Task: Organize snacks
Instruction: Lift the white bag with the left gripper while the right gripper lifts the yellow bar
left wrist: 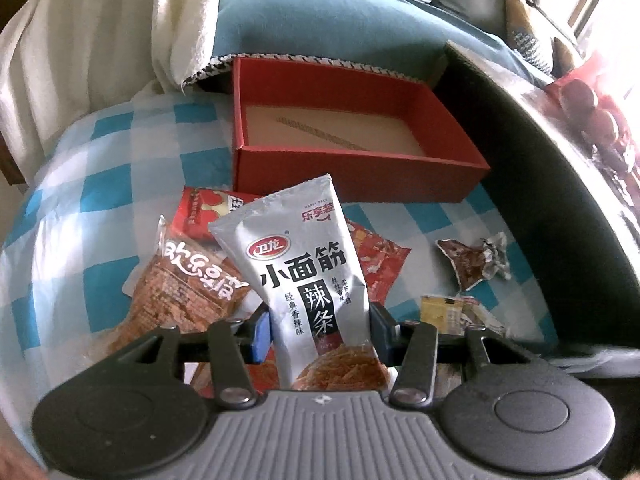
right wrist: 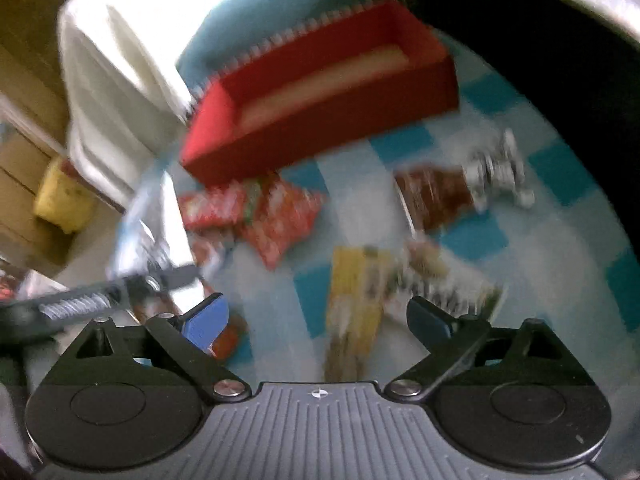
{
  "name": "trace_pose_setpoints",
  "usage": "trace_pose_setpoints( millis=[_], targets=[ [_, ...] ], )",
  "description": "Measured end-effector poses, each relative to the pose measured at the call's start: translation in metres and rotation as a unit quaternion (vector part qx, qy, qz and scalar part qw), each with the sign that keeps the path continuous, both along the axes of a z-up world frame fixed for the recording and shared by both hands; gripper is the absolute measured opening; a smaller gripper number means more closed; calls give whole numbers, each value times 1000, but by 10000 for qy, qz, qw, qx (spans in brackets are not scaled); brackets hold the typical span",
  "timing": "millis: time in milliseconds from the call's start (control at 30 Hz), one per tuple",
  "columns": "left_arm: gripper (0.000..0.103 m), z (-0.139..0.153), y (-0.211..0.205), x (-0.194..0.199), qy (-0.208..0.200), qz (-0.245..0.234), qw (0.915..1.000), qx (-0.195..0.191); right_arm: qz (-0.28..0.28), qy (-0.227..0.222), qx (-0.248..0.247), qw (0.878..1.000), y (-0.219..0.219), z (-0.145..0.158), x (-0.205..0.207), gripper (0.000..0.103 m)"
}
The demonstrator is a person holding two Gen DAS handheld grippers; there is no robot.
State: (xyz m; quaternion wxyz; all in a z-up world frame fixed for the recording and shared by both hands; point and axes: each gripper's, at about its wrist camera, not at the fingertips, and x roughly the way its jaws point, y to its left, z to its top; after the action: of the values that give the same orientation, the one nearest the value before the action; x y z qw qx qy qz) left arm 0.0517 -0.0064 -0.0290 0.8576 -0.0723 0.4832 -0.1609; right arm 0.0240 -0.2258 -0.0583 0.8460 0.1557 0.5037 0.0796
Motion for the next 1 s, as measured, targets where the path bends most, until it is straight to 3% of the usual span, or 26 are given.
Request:
trace_pose_setpoints(
  millis=[200,300,500,600,700,733,800,867,1000],
  targets=[
    [43,2,4,-5,30,-38,10000,-13,-356,501,-380,9974,15,-28,7,96],
    [43,4,6,-7,-13,-57,10000,-35,-575,849,-801,9915,24,-42,20,103],
    [43,5,13,-7,9,-48,9999,-123,-461,778,-1777,9799,49,-50,24,103],
    [43,0,13,-5,28,-32,10000,56,-555,826,-1670,9809,43,-46,29,103],
    [43,-10,14,0,215,-3,9997,97,-412,531,-1918,9791,43,-37,29,82],
    [43,-12,14,0,245,10,9997,92,-300,451,-1954,9792,47,-34,30,66],
    [45,-13,10,0,231,-30,9996,128,44,300,-2115,9769,56,-30,30,48],
    [59,-16,4,1,237,-108,9995,188,205,251,-2121,9767,57,-27,32,45],
    [61,-34,-6,4,543,-177,9978,337,145,232,-1808,9831,41,-20,37,41]
  ],
)
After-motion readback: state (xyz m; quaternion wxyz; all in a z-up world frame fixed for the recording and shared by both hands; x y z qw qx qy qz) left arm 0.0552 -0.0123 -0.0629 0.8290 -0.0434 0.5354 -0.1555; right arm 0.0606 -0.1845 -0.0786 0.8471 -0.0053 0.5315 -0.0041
